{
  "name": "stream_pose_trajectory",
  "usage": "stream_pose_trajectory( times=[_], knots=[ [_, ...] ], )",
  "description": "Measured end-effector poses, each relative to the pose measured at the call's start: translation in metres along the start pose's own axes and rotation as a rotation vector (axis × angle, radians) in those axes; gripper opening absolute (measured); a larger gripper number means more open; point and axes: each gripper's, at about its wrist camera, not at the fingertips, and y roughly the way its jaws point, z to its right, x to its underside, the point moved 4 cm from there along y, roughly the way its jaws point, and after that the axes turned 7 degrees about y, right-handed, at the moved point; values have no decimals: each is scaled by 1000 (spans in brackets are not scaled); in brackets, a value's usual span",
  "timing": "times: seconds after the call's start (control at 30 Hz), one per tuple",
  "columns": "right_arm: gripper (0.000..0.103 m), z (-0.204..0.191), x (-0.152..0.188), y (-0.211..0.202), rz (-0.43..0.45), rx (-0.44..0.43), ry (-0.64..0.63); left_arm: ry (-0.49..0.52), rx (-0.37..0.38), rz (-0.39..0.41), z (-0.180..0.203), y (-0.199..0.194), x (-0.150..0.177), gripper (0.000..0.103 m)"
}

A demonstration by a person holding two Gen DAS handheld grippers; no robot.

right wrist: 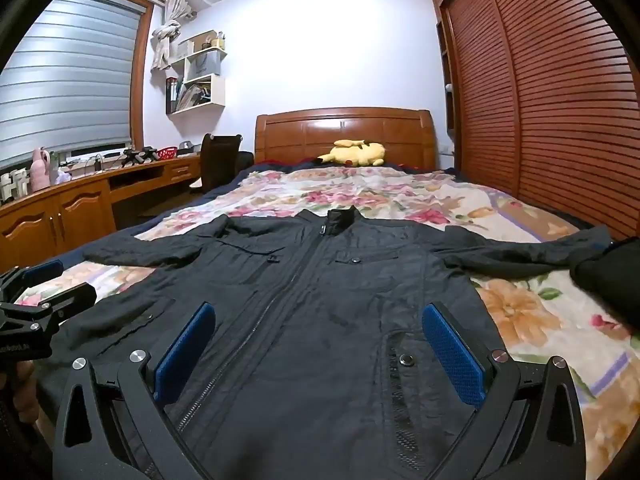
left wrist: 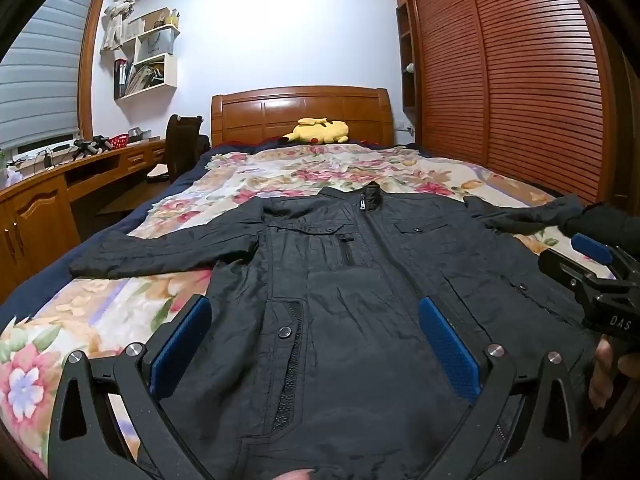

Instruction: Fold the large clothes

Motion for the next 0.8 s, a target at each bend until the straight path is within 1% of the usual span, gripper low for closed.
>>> stream_pose_trajectory(
  times=[0.73,0.8],
  knots=[
    [103,0,2,0,7,6,9,0,-3,12,0,0,-1,103],
    [103,0,2,0,7,6,8,-2,-3,12,-1,-4,-8,103]
  ],
)
